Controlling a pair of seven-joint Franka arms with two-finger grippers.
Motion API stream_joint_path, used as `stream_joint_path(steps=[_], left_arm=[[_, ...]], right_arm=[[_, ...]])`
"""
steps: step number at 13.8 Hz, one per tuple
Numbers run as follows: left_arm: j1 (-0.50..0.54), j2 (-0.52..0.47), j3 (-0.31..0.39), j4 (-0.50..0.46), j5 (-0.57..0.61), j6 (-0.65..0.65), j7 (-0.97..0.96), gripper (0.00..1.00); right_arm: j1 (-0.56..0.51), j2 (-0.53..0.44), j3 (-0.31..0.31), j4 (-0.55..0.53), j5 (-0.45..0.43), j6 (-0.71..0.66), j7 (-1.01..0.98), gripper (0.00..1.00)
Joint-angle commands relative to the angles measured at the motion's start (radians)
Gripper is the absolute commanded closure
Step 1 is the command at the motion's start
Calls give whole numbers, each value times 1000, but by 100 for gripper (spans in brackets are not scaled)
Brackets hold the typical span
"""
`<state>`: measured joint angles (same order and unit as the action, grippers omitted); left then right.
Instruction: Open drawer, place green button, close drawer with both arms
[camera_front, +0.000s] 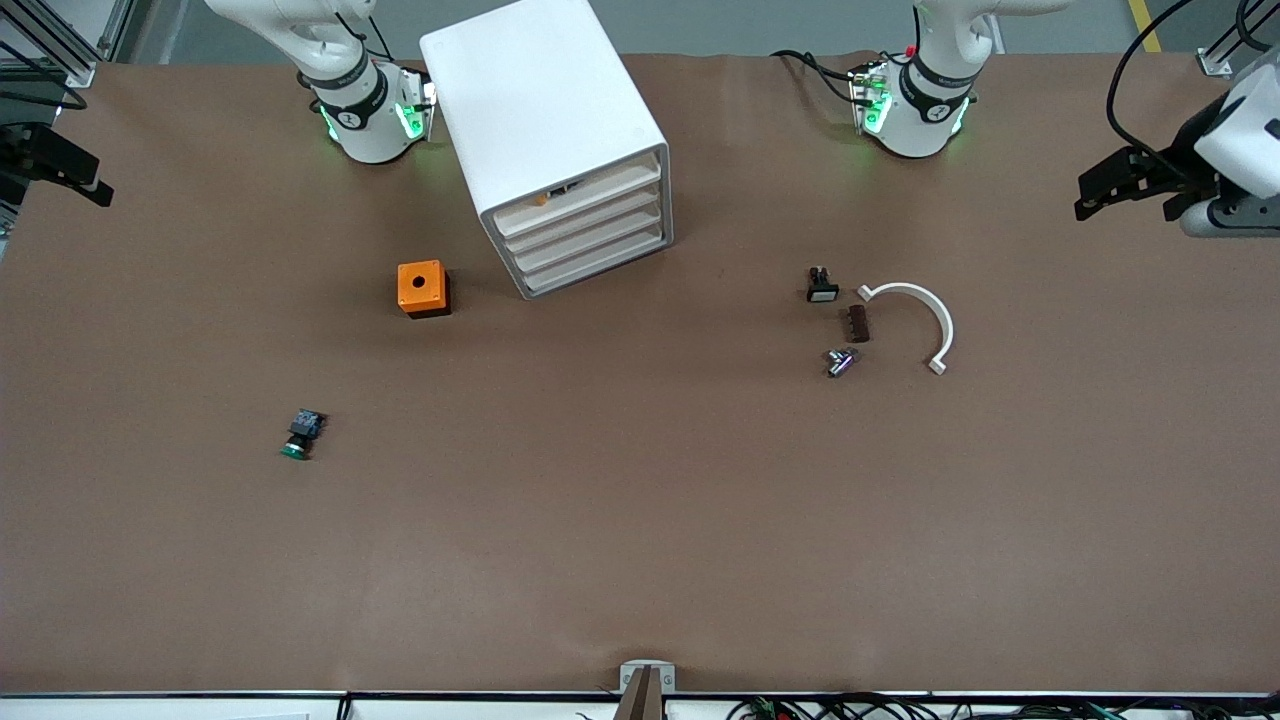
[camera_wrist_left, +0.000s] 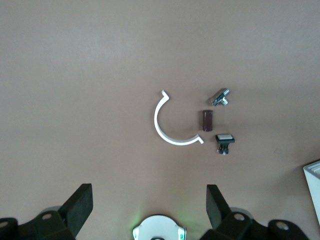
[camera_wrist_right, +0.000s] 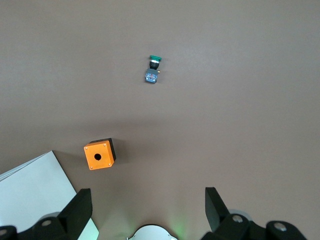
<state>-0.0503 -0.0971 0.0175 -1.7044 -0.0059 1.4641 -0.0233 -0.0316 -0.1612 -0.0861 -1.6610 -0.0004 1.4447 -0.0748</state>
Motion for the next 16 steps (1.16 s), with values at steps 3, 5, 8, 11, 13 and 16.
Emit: stream_joint_path(steps=[3,5,8,11,13,16], left_arm=[[-8,155,-16,23,4,-5,0,0],[-17,232,-36,23,3,34,-7,0],[-42,334,-54,46,-86,70,-133,0],[-130,479,-56,139,-156,78,-431,0],[-198,557,-54,198,-180,79,-666,0],[-285,663,-56,279,-264,84,-1063,0]], right_arm=[[-1,-9,3,-2,0,-6,3,0],[-1,-9,3,-2,0,-6,3,0],[-1,-9,3,-2,0,-6,3,0],[-1,-9,3,0,0,-4,3,0],[-1,-7,3,1,0,-3,3,0],[-1,-7,3,1,0,0,3,0]])
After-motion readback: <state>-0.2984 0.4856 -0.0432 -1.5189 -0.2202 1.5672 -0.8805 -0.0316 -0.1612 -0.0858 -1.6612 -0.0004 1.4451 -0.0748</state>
